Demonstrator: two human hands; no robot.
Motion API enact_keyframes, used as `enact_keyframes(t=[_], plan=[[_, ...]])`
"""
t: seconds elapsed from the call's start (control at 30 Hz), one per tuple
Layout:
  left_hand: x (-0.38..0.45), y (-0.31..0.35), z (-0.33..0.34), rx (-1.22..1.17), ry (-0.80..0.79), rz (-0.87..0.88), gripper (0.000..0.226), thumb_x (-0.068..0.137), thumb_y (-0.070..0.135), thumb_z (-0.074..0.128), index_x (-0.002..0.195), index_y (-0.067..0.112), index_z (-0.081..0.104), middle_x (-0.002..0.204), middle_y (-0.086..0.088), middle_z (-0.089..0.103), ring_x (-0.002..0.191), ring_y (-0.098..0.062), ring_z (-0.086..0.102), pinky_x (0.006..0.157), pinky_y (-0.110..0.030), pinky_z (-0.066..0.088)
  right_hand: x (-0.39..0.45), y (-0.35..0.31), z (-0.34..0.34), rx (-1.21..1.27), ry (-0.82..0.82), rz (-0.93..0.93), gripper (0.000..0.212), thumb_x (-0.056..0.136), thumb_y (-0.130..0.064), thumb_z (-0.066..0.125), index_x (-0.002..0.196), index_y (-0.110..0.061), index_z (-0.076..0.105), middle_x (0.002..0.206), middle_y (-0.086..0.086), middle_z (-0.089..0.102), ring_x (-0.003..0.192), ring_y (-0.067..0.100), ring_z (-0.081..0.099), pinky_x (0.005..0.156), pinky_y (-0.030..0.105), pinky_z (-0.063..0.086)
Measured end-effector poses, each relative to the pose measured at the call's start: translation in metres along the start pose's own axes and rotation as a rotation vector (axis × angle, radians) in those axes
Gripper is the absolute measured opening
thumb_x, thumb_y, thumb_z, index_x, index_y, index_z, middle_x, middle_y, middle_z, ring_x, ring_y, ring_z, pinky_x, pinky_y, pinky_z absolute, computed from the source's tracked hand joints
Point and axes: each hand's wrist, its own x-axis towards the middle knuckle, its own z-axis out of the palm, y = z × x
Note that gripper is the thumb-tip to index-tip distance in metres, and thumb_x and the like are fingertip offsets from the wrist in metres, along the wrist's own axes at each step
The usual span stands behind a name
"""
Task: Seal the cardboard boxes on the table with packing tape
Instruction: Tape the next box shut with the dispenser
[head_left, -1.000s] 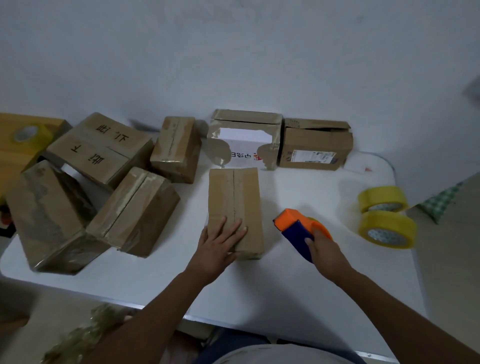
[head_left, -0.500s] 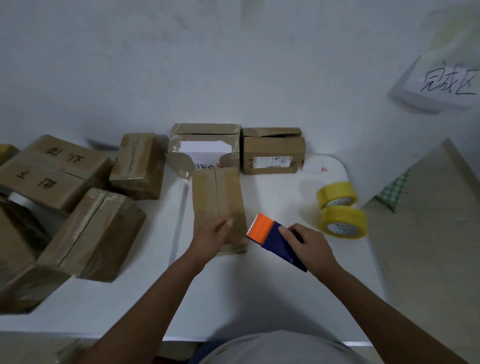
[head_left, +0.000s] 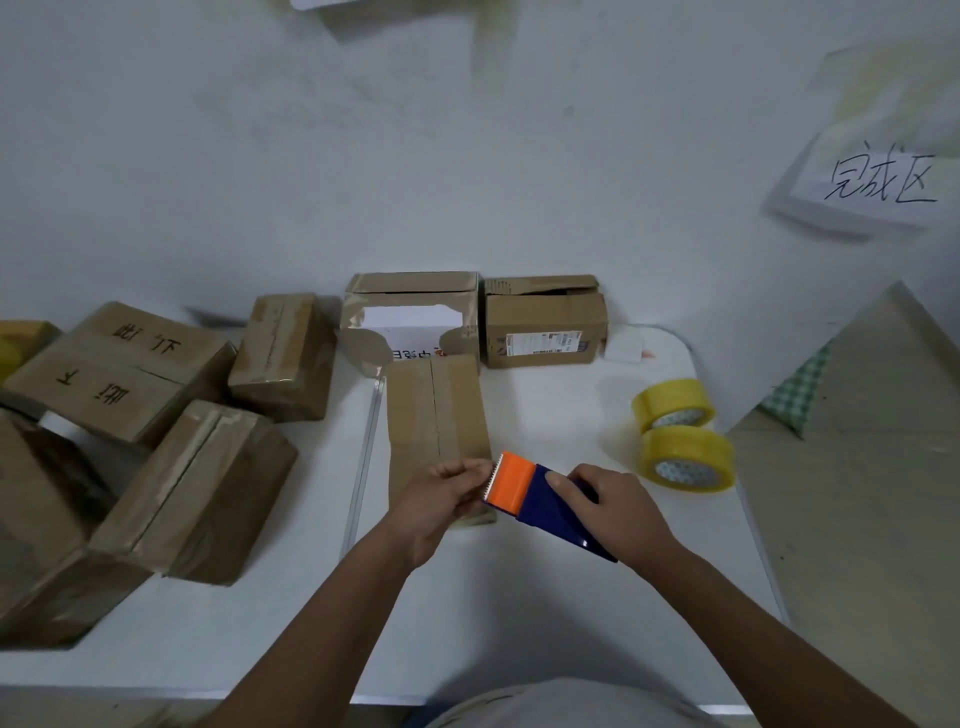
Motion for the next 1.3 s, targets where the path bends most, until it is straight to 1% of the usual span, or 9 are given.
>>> enact_keyframes(t=[0.23, 0.5, 0.63, 0.8, 0.87, 0.93, 1.03, 1.17, 1.3], plan=[[0.000, -0.007, 0.003, 0.041, 0.055, 0.023, 0.015, 0.098, 0.017, 0.060, 0.096, 0.012, 0.075, 0.091, -0.003, 0.076, 0.077, -0.008, 0.072, 0.064, -0.014, 0.052, 0.005, -0.001, -0.001, -0.080, -0.049, -0.026, 0.048, 0.092, -0.064, 0.039, 0.083, -0.023, 0.061, 0.073, -0.007, 0.064, 0.066, 0.006, 0.061, 0.058, 0.022, 0.042], [0.006, -0.015, 0.010, 0.158, 0.279, 0.071, 0.015, 0.100, 0.018, 0.057, 0.101, 0.010, 0.070, 0.096, -0.003, 0.074, 0.088, -0.012, 0.070, 0.064, -0.012, 0.050, 0.016, -0.005, -0.006, -0.219, -0.096, -0.114, 0.054, 0.093, -0.067, 0.033, 0.090, -0.021, 0.061, 0.078, -0.003, 0.066, 0.068, 0.009, 0.062, 0.062, 0.026, 0.049], [0.006, -0.013, 0.006, 0.098, 0.307, 0.101, 0.012, 0.098, 0.023, 0.061, 0.095, 0.013, 0.068, 0.092, -0.001, 0.073, 0.087, -0.015, 0.069, 0.077, -0.024, 0.052, 0.025, -0.010, -0.012, -0.278, -0.118, -0.180, 0.054, 0.090, -0.071, 0.033, 0.091, -0.025, 0.060, 0.077, -0.006, 0.065, 0.066, 0.008, 0.060, 0.060, 0.025, 0.047], [0.005, -0.007, -0.048, 0.037, 0.463, 0.210, 0.012, 0.094, 0.004, 0.062, 0.086, -0.003, 0.068, 0.083, -0.016, 0.065, 0.083, -0.025, 0.056, 0.080, -0.034, 0.047, 0.034, -0.001, -0.028, -0.400, -0.190, -0.198, 0.052, 0.090, -0.070, 0.031, 0.080, -0.025, 0.055, 0.074, -0.003, 0.062, 0.067, 0.012, 0.060, 0.063, 0.028, 0.048], [0.002, -0.012, -0.073, 0.099, 0.387, 0.161, 0.019, 0.096, 0.011, 0.060, 0.096, -0.007, 0.068, 0.093, -0.025, 0.064, 0.087, -0.027, 0.059, 0.083, -0.033, 0.052, 0.036, 0.008, -0.033, -0.444, -0.213, -0.186, 0.055, 0.090, -0.071, 0.033, 0.079, -0.023, 0.057, 0.073, -0.002, 0.062, 0.067, 0.012, 0.059, 0.062, 0.028, 0.046], [-0.001, -0.021, -0.081, 0.104, 0.340, 0.121, 0.019, 0.097, 0.014, 0.060, 0.100, -0.003, 0.069, 0.099, -0.024, 0.065, 0.091, -0.027, 0.062, 0.085, -0.032, 0.054, 0.037, 0.011, -0.034, -0.462, -0.208, -0.185, 0.056, 0.089, -0.072, 0.033, 0.075, -0.023, 0.056, 0.069, -0.004, 0.059, 0.066, 0.012, 0.057, 0.062, 0.029, 0.047], [0.000, -0.033, -0.074, 0.000, 0.394, 0.120, 0.022, 0.095, 0.016, 0.064, 0.100, -0.006, 0.067, 0.097, -0.020, 0.064, 0.092, -0.027, 0.061, 0.092, -0.038, 0.054, 0.040, 0.007, -0.029, -0.505, -0.198, -0.185, 0.059, 0.086, -0.077, 0.029, 0.074, -0.025, 0.055, 0.066, -0.006, 0.055, 0.066, 0.013, 0.057, 0.062, 0.032, 0.050], [0.000, -0.043, -0.067, -0.029, 0.524, 0.132, 0.018, 0.093, 0.018, 0.067, 0.095, 0.000, 0.069, 0.094, -0.018, 0.066, 0.087, -0.024, 0.060, 0.086, -0.033, 0.054, 0.044, 0.004, -0.026, -0.505, -0.191, -0.138, 0.069, 0.079, -0.084, 0.028, 0.083, -0.025, 0.063, 0.072, -0.005, 0.059, 0.068, 0.012, 0.058, 0.061, 0.030, 0.050], [0.004, -0.043, -0.066, 0.043, 0.580, 0.174, 0.013, 0.093, 0.021, 0.068, 0.090, 0.009, 0.071, 0.092, -0.012, 0.068, 0.086, -0.024, 0.061, 0.083, -0.033, 0.053, 0.044, 0.006, -0.019, -0.508, -0.212, -0.129, 0.065, 0.080, -0.083, 0.032, 0.082, -0.025, 0.061, 0.070, -0.005, 0.057, 0.068, 0.013, 0.058, 0.056, 0.027, 0.042]])
